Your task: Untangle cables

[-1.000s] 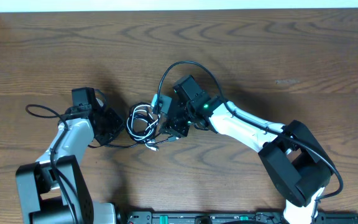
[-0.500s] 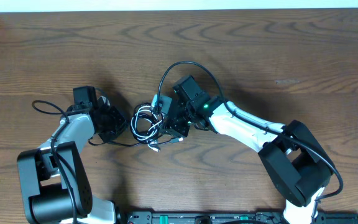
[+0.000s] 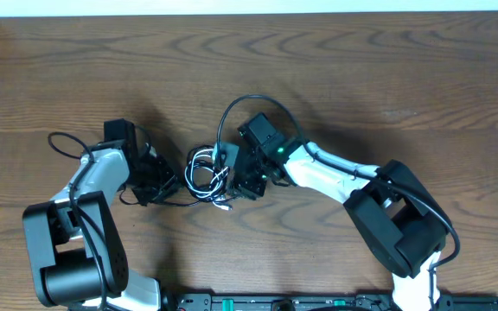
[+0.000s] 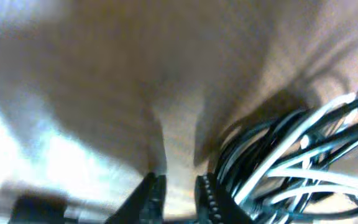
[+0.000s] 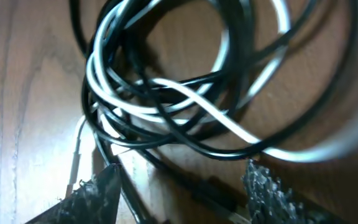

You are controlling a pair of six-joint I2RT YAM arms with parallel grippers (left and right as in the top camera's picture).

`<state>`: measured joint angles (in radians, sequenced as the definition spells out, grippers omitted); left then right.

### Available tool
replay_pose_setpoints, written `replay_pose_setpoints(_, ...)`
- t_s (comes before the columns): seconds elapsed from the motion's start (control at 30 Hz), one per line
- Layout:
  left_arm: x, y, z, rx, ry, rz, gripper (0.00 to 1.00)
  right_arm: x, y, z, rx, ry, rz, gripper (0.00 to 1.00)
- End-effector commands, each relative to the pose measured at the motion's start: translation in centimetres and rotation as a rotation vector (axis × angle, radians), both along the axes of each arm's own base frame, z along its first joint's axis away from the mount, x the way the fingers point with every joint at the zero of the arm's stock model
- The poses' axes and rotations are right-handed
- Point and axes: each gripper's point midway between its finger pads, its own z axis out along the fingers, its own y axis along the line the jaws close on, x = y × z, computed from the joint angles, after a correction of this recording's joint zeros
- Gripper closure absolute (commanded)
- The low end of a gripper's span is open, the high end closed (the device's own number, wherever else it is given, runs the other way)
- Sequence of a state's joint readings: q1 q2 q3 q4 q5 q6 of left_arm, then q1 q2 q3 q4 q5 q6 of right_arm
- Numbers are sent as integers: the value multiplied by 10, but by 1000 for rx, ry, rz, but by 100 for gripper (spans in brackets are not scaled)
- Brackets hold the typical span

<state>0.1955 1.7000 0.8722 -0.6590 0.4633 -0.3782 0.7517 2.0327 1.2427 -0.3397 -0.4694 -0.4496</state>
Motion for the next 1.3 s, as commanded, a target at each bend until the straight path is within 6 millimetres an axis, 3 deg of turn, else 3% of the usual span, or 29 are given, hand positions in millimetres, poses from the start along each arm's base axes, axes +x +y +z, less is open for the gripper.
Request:
replay_pose_setpoints(0.0,2,4,4,26,-8,-66,66,-15,0,-19,-49,-43,139,37)
replay_pose_setpoints(0.2,-17,-2,5,10,42,-148,55,-20,-13,-35,-178,-131,225,36)
replay_pose_setpoints(0.33,-18,-16,10,-73,33,-155,55,-22,-22,-39,-226,-146,259,46)
replay_pose_setpoints(0.4,-17,-20,13,-104,21,-154,55,-21,-26,-41,-250,-152,252,60)
replay_pose_setpoints(0.47,-15,-23,14,-118,11,-153,55,-18,-31,-43,-278,-162,245,89)
replay_pose_setpoints(0.5,-15,-23,14,-118,12,-152,55,-18,-33,-44,-290,-161,244,92)
replay_pose_setpoints(0.83,-7,-26,16,-140,-22,-142,56,-25,-38,-46,-312,-133,248,99)
replay_pose_setpoints(0.93,1,-32,20,-182,-59,-136,63,-25,-38,-46,-312,-133,247,99)
replay_pose_setpoints(1.27,-17,9,-16,84,80,42,66,-25,-38,-45,-310,-129,242,99)
